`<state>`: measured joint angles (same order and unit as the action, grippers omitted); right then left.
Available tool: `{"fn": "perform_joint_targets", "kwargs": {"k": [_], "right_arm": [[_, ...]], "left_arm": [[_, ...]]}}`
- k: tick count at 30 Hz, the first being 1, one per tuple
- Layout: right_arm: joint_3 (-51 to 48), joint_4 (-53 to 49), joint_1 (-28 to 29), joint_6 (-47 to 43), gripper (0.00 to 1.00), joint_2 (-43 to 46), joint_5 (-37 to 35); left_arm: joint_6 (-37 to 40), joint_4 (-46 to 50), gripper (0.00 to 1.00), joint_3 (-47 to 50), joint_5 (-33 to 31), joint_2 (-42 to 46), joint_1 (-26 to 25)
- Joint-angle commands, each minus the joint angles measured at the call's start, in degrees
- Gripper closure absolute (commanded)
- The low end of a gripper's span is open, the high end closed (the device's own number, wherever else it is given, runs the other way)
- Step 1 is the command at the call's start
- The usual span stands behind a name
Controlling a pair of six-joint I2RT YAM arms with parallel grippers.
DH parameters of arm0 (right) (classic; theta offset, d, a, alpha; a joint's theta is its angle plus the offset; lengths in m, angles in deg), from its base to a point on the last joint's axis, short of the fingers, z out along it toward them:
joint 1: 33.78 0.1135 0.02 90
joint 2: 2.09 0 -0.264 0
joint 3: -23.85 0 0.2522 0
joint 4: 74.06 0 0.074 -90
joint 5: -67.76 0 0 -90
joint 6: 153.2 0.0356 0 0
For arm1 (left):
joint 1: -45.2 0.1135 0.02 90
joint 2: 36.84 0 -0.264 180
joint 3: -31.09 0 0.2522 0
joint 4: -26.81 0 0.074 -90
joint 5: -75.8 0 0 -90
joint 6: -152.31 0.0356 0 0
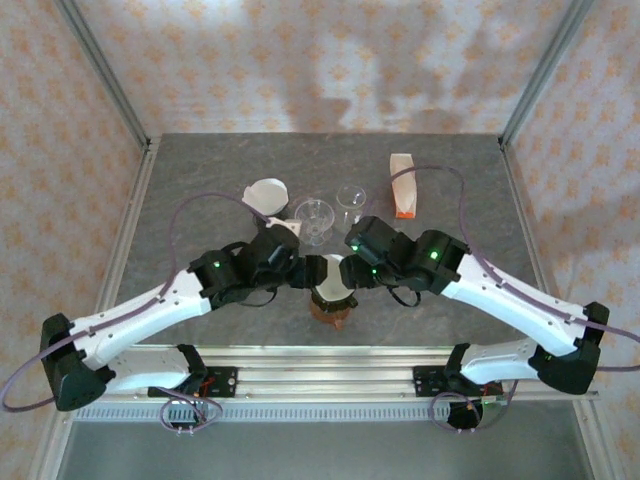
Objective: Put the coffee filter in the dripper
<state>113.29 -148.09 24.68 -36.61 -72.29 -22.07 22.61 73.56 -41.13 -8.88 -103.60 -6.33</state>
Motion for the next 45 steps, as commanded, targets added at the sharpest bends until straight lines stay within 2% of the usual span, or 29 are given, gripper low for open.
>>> {"fn": "perform_joint_targets", "kwargs": {"k": [1, 4, 12, 15, 21, 28, 32, 35, 38, 45], "right_arm": [[-1.2, 1.5, -0.4, 0.2, 0.44, 2.0, -2.7], [-1.8, 1.8, -0.8, -0.2, 0.44, 2.1, -2.4], [-1.3, 3.9, -2.7, -1.9, 0.44, -0.5, 0.4], [-1.1, 4.8, -3.6, -3.0, 0.48, -2.4, 2.3], [0.2, 5.2, -4.1, -5.0, 0.56, -6.1, 3.4], [-0.4, 5.1, -4.4, -5.4, 0.80, -7.5, 3.3], [0.1, 4.4, -4.4, -6.1, 0.95, -8.3, 2.9], [0.2, 4.3, -4.3, -6.3, 0.98, -8.5, 2.7], [0.1, 4.1, -4.3, -6.2, 0.98, -8.6, 2.4], [-0.2, 4.2, -4.2, -6.1, 0.98, -8.9, 2.4]], "left_arm": [[1.7, 4.6, 0.42, -1.4, -1.1, -0.2, -1.0], [1.2, 5.5, 0.50, -0.3, -1.5, 0.1, -1.1], [0.4, 5.6, 0.57, 2.1, -1.7, 1.7, -1.1], [0.4, 5.3, 0.59, 2.6, -1.6, 1.7, -1.1], [0.1, 4.6, 0.59, 3.7, -1.6, 2.3, -1.1], [-0.2, 4.1, 0.58, 4.5, -1.9, 2.4, -1.1], [-0.6, 3.4, 0.49, 4.4, -1.9, 3.1, -1.1], [-1.1, 2.9, 0.44, 4.4, -2.0, 4.0, -1.1], [-1.0, 3.2, 0.43, 4.4, -2.6, 4.5, -1.1], [-0.6, 3.6, 0.50, 5.0, -3.2, 4.0, -1.1]]}}
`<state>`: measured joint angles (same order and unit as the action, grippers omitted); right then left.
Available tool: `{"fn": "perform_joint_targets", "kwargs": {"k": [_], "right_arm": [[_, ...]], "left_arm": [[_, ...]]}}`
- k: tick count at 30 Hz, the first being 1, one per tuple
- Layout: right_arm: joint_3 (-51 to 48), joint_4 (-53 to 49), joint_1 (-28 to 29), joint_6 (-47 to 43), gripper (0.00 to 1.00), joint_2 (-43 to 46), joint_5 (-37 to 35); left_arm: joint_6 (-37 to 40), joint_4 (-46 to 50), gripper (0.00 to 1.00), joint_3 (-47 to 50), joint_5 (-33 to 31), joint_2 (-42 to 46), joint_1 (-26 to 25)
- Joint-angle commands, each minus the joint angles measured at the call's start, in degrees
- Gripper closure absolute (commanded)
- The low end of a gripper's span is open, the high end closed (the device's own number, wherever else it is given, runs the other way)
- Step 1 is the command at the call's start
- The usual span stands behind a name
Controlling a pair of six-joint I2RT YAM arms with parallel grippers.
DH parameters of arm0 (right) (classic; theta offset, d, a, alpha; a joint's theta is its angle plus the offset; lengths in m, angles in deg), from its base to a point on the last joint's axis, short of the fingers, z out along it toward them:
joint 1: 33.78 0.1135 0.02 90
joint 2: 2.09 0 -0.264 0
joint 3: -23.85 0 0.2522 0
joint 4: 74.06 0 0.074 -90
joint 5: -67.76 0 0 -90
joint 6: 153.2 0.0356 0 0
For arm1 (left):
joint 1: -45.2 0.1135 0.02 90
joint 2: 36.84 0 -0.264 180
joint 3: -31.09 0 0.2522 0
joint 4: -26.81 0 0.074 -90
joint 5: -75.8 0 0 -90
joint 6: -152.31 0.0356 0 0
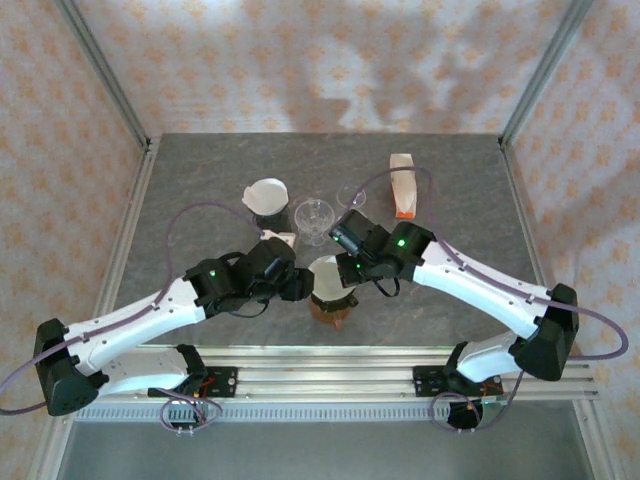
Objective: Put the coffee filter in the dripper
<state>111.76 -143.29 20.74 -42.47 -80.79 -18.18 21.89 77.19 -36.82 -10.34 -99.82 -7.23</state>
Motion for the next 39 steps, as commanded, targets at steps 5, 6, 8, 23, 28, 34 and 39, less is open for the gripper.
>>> {"fn": "perform_joint_targets", "kwargs": {"k": [5, 6, 8, 23, 28, 34, 39], "right_arm": [[2.3, -1.4, -0.2, -0.2, 0.75, 0.6, -3.4], [2.7, -1.5, -0.2, -0.2, 0.62, 1.1, -4.1], [3.7, -1.6, -0.2, -0.3, 0.46, 1.7, -5.1], [3.4, -1.7, -0.3, -2.0, 0.36, -8.2, 0.6], [2.3, -1.2, -0.2, -2.2, 0.37, -10.1, 1.0], [1.1, -0.8, -0.1, -2.5, 0.35, -10.5, 0.2], [0.1, -0.2, -0.1, -2.5, 0.35, -11.2, 0.0]], "left_arm": [[0.1, -0.1, 0.54, 0.9, -1.3, -0.2, -0.2], [0.1, -0.1, 0.54, 1.0, -1.3, -0.2, -0.2], [0.1, -0.2, 0.53, 1.0, -1.2, -0.1, -0.1], [0.1, -1.1, 0.53, 1.3, -0.5, -0.7, -0.1], [0.0, -1.5, 0.53, 1.8, -0.3, -0.7, -0.1], [-0.1, -1.6, 0.53, 2.1, -0.3, -0.8, -0.1], [-0.1, -1.8, 0.53, 2.2, -0.2, -0.8, -0.1]]}}
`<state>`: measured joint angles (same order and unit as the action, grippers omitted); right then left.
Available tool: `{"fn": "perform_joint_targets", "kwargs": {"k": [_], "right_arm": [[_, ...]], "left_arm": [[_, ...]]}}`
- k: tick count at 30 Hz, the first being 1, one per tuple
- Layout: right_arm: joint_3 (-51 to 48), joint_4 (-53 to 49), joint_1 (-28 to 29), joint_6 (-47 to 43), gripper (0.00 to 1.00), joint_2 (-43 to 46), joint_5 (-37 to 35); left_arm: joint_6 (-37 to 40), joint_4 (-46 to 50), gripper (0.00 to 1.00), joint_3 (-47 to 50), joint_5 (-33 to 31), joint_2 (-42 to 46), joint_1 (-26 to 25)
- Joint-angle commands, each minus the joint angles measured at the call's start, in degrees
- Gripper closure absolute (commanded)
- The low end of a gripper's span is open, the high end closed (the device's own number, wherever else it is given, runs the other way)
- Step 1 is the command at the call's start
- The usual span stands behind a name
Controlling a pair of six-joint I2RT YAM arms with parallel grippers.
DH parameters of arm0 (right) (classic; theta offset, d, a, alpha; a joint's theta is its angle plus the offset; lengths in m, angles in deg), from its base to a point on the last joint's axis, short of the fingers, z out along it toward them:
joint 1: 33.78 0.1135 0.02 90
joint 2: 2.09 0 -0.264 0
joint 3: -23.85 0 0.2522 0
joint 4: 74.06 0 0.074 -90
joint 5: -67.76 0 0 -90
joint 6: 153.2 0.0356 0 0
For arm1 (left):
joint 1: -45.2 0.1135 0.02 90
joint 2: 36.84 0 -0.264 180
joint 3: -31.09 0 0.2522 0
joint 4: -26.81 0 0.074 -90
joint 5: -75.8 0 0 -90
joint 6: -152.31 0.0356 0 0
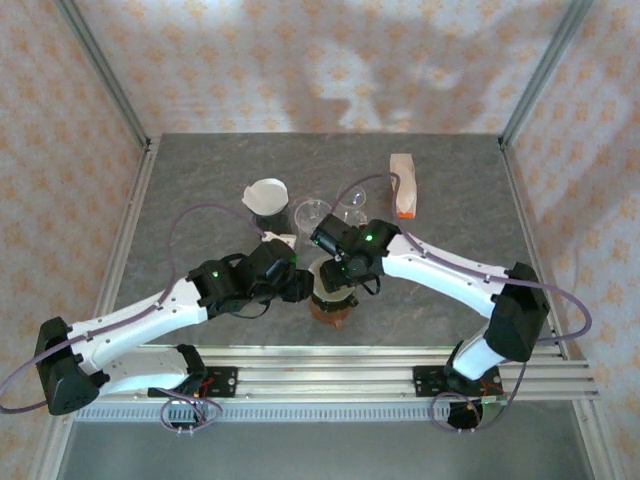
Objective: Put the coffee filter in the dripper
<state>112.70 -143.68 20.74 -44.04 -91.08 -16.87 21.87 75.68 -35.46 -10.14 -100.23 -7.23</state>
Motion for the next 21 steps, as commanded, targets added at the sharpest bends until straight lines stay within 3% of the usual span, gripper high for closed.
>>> {"fn": "perform_joint_targets", "kwargs": {"k": [1, 21], "right_arm": [[-1.0, 0.3, -0.1, -1.0, 0.35, -1.2, -1.3], [-1.7, 1.4, 0.5, -0.9, 0.35, -3.5, -2.3]], "left_arm": [[-0.1, -0.3, 0.53, 0.9, -0.4, -0.4, -0.1], [-0.2, -0.7, 0.53, 1.6, -0.2, -0.4, -0.1]]}}
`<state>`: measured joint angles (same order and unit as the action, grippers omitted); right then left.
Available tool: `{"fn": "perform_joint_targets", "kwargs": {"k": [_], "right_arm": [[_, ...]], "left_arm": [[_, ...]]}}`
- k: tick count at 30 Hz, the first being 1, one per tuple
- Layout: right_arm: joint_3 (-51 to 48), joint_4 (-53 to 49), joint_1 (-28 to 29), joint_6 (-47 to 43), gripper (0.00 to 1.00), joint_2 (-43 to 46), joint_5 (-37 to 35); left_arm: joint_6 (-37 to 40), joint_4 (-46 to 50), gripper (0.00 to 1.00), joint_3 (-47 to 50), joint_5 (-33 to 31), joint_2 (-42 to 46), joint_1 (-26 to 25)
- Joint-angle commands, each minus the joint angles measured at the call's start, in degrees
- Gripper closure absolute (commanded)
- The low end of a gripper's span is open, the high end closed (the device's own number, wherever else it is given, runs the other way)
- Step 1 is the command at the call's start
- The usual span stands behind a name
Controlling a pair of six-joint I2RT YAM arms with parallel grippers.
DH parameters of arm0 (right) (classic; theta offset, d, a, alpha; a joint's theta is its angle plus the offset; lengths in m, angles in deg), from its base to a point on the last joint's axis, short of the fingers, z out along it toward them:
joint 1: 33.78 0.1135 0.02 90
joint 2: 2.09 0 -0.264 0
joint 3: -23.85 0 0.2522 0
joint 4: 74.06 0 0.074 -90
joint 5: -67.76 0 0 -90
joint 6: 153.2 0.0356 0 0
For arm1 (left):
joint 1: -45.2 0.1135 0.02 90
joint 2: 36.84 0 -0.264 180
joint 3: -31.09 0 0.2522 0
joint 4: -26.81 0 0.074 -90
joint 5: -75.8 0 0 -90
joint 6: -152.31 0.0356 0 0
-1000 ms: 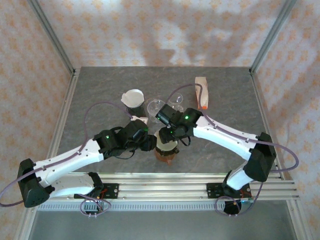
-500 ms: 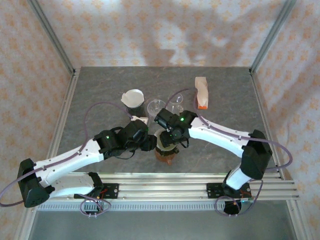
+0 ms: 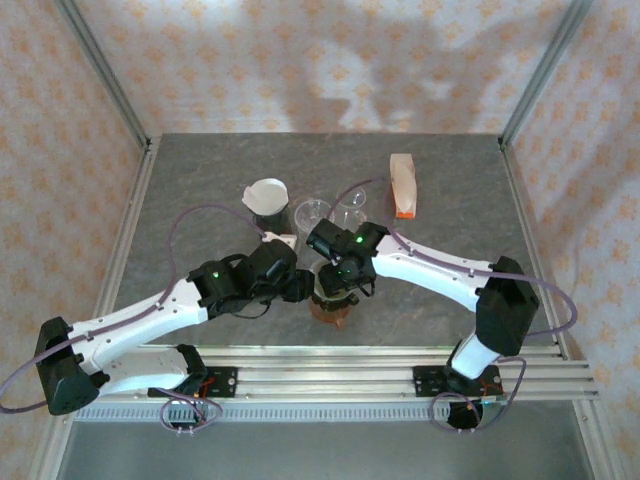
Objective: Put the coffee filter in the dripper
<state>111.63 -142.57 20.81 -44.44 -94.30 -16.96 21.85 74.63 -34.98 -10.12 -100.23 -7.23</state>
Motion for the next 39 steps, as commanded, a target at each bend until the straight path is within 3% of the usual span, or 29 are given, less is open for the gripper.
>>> {"fn": "perform_joint_targets", "kwargs": {"k": [1, 17, 34, 37, 39], "right_arm": [[-0.4, 0.2, 0.4, -0.4, 0.35, 0.1, -2.2], [-1.4, -0.5, 0.1, 2.9, 0.33, 14.3, -5.5], [-6.0, -0.1, -0.7, 5.7, 0.50, 18.5, -5.6], [-5.3, 0.2, -0.7, 5.4, 0.48, 18.5, -5.1], [-5.2, 1.4, -0.7, 5.7, 0.40, 19.2, -3.4]], "left_arm": [[-0.2, 0.3, 0.53, 1.1, -0.2, -0.5, -0.1], [-0.3, 0.3, 0.54, 1.3, -0.1, -0.1, -0.1], [-0.4, 0.1, 0.54, 1.7, -0.3, 0.3, -0.1], [-0.4, 0.0, 0.54, 1.7, -0.4, 0.3, -0.1], [-0.5, 0.0, 0.54, 1.6, -0.3, 0.2, -0.1]]}}
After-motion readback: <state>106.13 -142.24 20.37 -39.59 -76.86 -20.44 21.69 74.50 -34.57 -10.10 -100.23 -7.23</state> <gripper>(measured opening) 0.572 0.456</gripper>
